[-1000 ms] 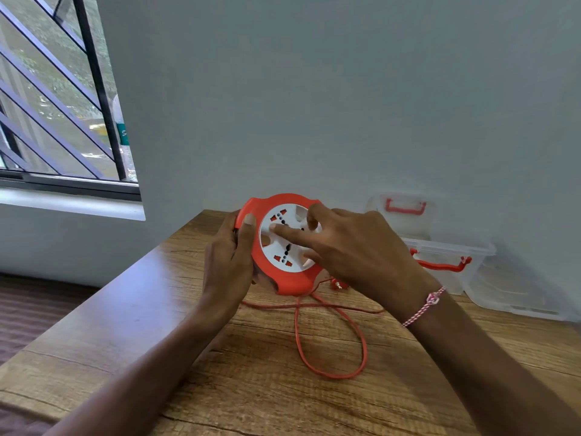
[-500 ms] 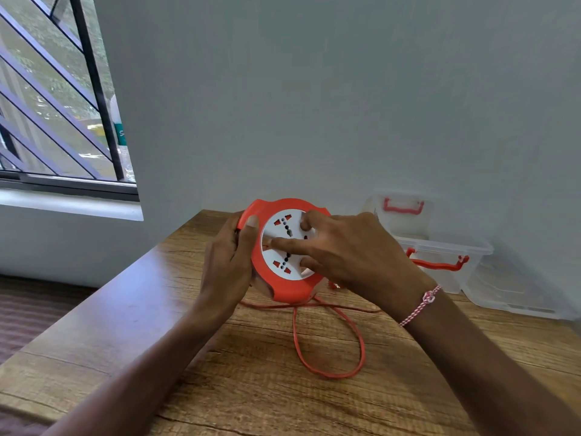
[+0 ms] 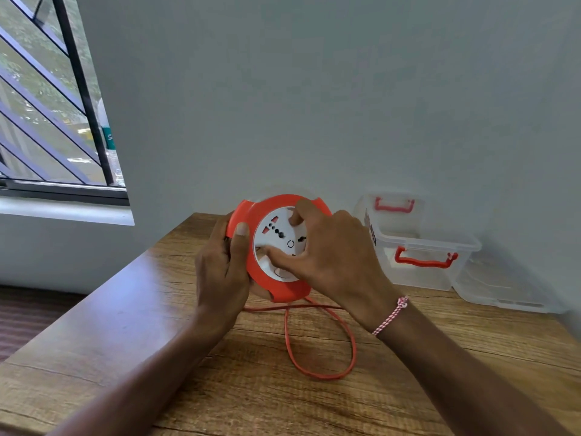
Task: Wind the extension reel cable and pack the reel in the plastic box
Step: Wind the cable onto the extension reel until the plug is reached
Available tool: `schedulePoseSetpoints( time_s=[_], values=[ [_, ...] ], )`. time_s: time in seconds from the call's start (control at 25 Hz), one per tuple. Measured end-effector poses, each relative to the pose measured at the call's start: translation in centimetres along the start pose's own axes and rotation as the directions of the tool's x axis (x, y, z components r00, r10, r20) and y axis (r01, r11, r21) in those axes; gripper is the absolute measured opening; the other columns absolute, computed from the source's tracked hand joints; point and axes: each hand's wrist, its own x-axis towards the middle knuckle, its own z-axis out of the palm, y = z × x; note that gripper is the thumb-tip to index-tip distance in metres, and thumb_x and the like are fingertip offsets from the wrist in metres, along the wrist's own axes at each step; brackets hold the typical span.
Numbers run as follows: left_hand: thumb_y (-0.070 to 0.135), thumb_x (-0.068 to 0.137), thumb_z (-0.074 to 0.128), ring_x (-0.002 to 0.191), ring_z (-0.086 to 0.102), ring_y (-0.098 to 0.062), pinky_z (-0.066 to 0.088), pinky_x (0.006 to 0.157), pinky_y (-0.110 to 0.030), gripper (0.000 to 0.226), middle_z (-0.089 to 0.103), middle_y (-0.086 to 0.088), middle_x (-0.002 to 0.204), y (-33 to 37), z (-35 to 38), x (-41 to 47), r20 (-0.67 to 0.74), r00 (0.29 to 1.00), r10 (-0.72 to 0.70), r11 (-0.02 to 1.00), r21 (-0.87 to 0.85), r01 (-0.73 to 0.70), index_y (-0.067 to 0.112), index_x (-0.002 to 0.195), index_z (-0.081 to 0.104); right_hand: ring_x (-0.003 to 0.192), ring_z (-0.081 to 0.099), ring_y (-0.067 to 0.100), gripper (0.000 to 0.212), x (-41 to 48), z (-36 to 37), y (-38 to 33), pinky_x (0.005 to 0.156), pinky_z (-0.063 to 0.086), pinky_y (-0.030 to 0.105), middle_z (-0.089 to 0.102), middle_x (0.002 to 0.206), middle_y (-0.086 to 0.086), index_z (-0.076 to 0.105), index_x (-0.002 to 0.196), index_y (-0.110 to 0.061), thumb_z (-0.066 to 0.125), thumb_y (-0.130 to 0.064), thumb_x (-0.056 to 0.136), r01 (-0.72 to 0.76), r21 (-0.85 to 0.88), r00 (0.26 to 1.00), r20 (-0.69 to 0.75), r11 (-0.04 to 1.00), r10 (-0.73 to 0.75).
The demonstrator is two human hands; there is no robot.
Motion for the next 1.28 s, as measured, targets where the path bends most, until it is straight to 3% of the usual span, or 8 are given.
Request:
schedulePoseSetpoints(
  time_s=[0.2, 0.36, 0.52, 0.64, 0.76, 0.96, 1.12, 1.28],
  values=[
    [0.044, 0.102, 0.042, 0.083, 0.077, -0.011, 0.061, 0.061, -0.023, 0.036, 0.076, 0.013, 0.097, 0.0, 0.1, -0.1, 0.028, 0.996, -0.089, 0.995, -0.051, 0.09, 0.022, 0.123, 0.061, 0.059, 0.071, 0.012, 0.053, -0.1, 1.0, -0.4, 0.061, 0.061, 0.033, 0.072, 0.088, -0.011, 0.055, 0.104, -0.027, 0.074, -0.067, 0.075, -0.444, 0.329, 0.895, 0.197, 0.833, 0.4],
    [0.043, 0.107, 0.041, 0.08, 0.076, -0.023, 0.059, 0.062, -0.041, 0.029, 0.078, -0.002, 0.093, -0.5, -0.2, 1.1, 0.011, 0.969, -0.247, 0.956, -0.157, 0.246, 0.036, 0.104, 0.069, 0.041, 0.065, 0.013, 0.022, 0.9, -1.9, 0.6, 0.047, 0.052, 0.024, 0.074, 0.063, 0.0, 0.065, 0.103, -0.021, 0.074, -0.036, 0.09, -0.356, 0.574, 0.933, 0.266, 0.737, 0.244],
    [0.043, 0.108, 0.039, 0.075, 0.076, -0.008, 0.058, 0.065, -0.034, 0.03, 0.078, 0.012, 0.086, -0.7, -0.8, 1.9, 0.0, 0.939, -0.344, 0.917, -0.215, 0.336, 0.038, 0.102, 0.067, 0.061, 0.068, 0.001, 0.011, 1.8, -2.2, 2.9, 0.063, 0.056, 0.016, 0.074, 0.079, -0.01, 0.069, 0.102, -0.025, 0.07, -0.032, 0.093, -0.109, 0.27, 0.986, -0.094, 0.957, 0.139],
    [0.043, 0.107, 0.039, 0.078, 0.077, -0.01, 0.06, 0.064, -0.032, 0.028, 0.078, 0.014, 0.085, -0.9, -1.2, 2.1, -0.001, 0.936, -0.353, 0.911, -0.228, 0.343, 0.039, 0.102, 0.067, 0.085, 0.07, 0.007, 0.023, 1.8, -1.1, 5.4, 0.078, 0.057, 0.024, 0.073, 0.101, -0.006, 0.067, 0.111, -0.024, 0.058, -0.008, 0.097, -0.192, 0.168, 0.964, 0.217, 0.967, 0.154],
    [0.045, 0.106, 0.04, 0.084, 0.078, -0.014, 0.062, 0.067, -0.033, 0.027, 0.078, 0.014, 0.088, -1.1, -1.3, 2.2, -0.018, 0.931, -0.364, 0.91, -0.219, 0.352, 0.039, 0.104, 0.067, 0.103, 0.065, 0.014, 0.021, 0.9, 0.6, 6.2, 0.091, 0.053, 0.033, 0.072, 0.113, -0.006, 0.069, 0.116, -0.021, 0.063, -0.017, 0.096, -0.058, -0.008, 0.771, 0.635, 0.998, 0.05],
    [0.044, 0.107, 0.04, 0.08, 0.077, -0.011, 0.061, 0.067, -0.038, 0.026, 0.077, 0.017, 0.085, -1.5, -1.6, 2.4, -0.054, 0.933, -0.355, 0.922, -0.188, 0.34, 0.042, 0.1, 0.065, 0.106, 0.061, 0.011, 0.028, 1.0, -0.7, 5.8, 0.095, 0.054, 0.04, 0.065, 0.114, -0.009, 0.067, 0.112, -0.031, 0.075, -0.039, 0.087, -0.077, 0.009, 0.575, 0.817, 0.997, 0.037],
    [0.044, 0.107, 0.04, 0.083, 0.078, -0.011, 0.062, 0.066, -0.033, 0.025, 0.077, 0.018, 0.087, -1.8, -1.5, 2.3, -0.028, 0.932, -0.362, 0.916, -0.195, 0.35, 0.04, 0.104, 0.065, 0.122, 0.048, 0.013, 0.079, 0.8, -2.2, 4.5, 0.103, 0.047, 0.041, 0.048, 0.136, -0.013, 0.052, 0.13, -0.044, 0.083, -0.067, 0.061, -0.014, -0.018, 0.377, 0.926, 1.0, 0.022],
    [0.042, 0.107, 0.04, 0.08, 0.078, -0.01, 0.062, 0.066, -0.036, 0.026, 0.078, 0.017, 0.088, -1.7, -1.3, 2.2, 0.021, 0.929, -0.369, 0.913, -0.177, 0.367, 0.038, 0.106, 0.066, 0.105, 0.057, 0.003, 0.058, 0.9, -2.9, 4.3, 0.092, 0.049, 0.03, 0.061, 0.118, -0.018, 0.067, 0.116, -0.035, 0.087, -0.056, 0.066, -0.042, 0.076, 0.47, 0.881, 0.996, -0.047]
  ],
)
